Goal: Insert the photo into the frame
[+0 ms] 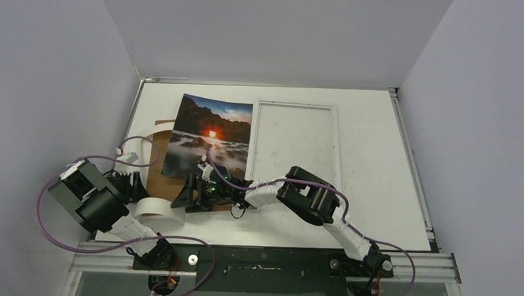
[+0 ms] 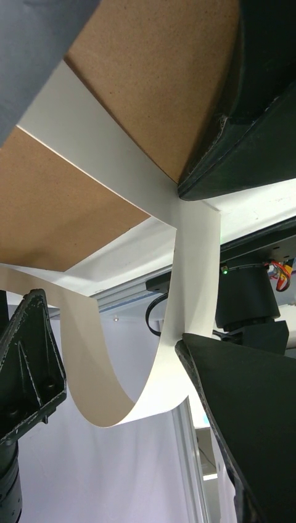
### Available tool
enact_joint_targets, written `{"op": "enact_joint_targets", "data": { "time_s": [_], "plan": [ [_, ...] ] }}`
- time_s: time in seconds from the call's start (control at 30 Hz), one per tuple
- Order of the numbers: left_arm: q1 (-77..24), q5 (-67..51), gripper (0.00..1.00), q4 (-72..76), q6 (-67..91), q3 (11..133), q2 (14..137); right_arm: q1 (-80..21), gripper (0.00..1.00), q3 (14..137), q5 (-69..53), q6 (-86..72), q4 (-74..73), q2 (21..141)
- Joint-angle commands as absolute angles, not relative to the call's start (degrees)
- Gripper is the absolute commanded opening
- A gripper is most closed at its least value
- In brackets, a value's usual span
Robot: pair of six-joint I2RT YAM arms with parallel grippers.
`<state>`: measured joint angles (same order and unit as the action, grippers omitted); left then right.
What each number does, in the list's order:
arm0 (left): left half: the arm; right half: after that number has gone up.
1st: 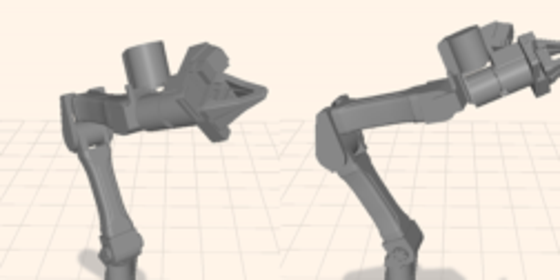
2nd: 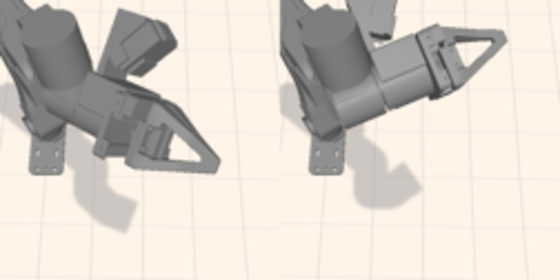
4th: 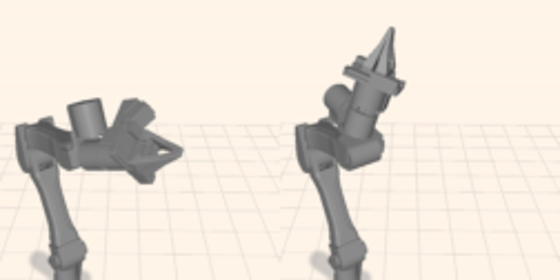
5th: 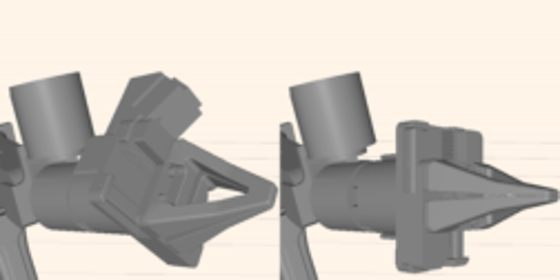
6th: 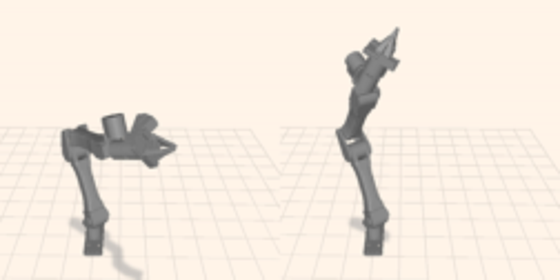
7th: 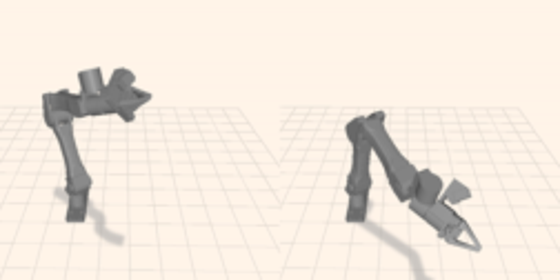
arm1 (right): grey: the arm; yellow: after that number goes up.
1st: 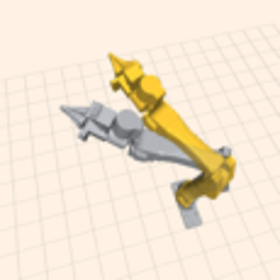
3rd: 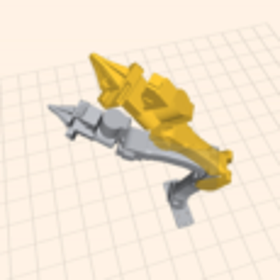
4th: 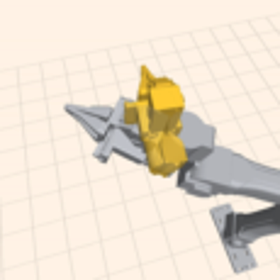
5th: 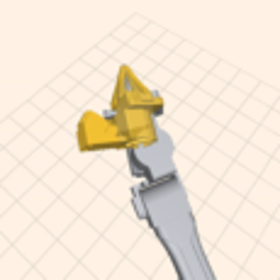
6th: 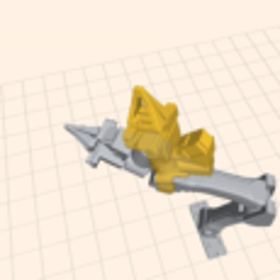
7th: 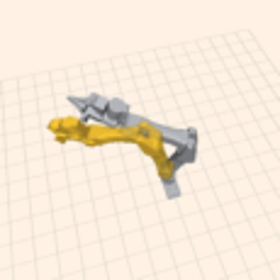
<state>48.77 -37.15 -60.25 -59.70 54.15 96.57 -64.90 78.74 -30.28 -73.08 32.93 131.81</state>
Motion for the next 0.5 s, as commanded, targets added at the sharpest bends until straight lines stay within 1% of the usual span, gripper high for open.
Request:
{"op": "enact_joint_targets", "data": {
  "time_s": [0.0, 0.13, 0.23, 0.33, 0.47],
  "plan": [
    [50.0, -41.4, 0.47, -63.9, -61.8, 55.6, 96.6, -64.6, 0.82, 78.7, -30.2, -72.6, 35.4, 131.6],
    [50.2, -40.6, 0.47, -63.3, -62.3, 54.9, 97.2, -64.6, 0.82, 78.6, -30.3, -72.7, 35.5, 131.7],
    [50.1, -38.0, 0.44, -59.0, -61.0, 53.3, 96.1, -64.6, 0.82, 78.4, -30.2, -72.9, 35.9, 131.6],
    [49.2, -33.6, 0.42, -52.4, -58.6, 50.5, 92.9, -64.6, 0.83, 78.4, -30.2, -73.1, 36.2, 131.7],
    [46.6, -28.3, 0.41, -45.0, -56.7, 45.4, 86.2, -64.6, 0.82, 78.5, -30.4, -73.6, 36.8, 132.2]
  ]
}}
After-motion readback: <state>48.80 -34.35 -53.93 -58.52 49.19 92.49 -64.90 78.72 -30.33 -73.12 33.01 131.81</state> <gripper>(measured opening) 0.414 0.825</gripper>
